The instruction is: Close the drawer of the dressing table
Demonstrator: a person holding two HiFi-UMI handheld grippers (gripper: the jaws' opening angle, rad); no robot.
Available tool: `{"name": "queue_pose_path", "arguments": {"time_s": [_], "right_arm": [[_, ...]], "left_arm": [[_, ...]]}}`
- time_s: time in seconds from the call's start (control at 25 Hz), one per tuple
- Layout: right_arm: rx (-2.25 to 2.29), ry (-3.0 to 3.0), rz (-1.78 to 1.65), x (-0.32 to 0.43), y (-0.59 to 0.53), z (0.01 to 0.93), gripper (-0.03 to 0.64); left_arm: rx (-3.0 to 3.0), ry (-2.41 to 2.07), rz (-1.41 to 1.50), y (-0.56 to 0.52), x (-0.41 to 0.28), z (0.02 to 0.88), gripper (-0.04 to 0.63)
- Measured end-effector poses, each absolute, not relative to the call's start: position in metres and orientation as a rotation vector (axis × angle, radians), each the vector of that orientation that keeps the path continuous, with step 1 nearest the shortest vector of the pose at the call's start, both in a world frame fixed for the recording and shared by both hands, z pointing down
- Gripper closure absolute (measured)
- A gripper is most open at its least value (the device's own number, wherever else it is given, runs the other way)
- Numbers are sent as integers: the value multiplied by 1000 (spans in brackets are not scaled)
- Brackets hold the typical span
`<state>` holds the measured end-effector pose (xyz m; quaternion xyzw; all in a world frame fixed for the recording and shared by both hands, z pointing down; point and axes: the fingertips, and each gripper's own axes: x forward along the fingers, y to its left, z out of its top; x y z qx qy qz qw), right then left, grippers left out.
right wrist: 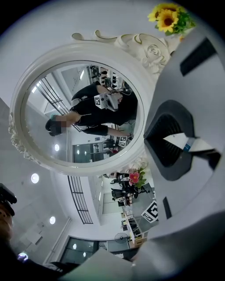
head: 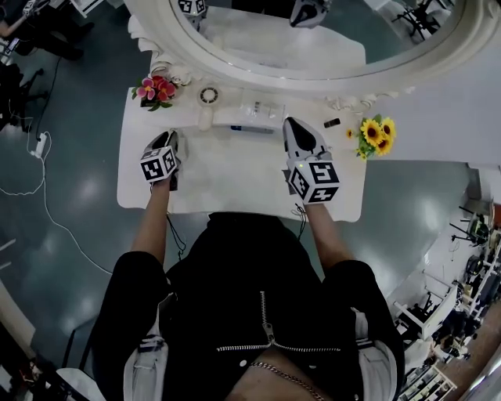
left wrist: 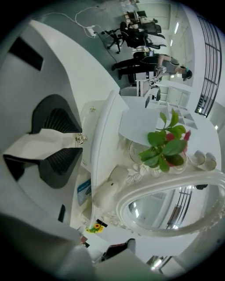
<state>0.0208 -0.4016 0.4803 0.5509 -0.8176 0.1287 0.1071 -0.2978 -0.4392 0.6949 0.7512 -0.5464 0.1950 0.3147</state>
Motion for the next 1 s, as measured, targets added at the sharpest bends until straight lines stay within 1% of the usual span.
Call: {"name": "queue_pose_path", "arguments": {"time_s": [0.04,0.12,0.2,0.72,1.0], "right_arm": [[1622,-2408,375,20,-399,480,612],[1610,-2418,368,15,-392,480,612],[1596,-2426,362,7,-385,482,612],[1619,-2481,270,-33,-343,469,612],[1664,-2484,202,-29,-334,452,614]], "left_arm": [[2005,-1433,523,-435,-298,690,484],[2056,-1421,527,-426,-297,679,533],[2112,-1421,521,-419,-296,663,560],[2575,-1426,489,-374,-258,510,574],[2654,-1465,454,-362,-253,474,574]]}}
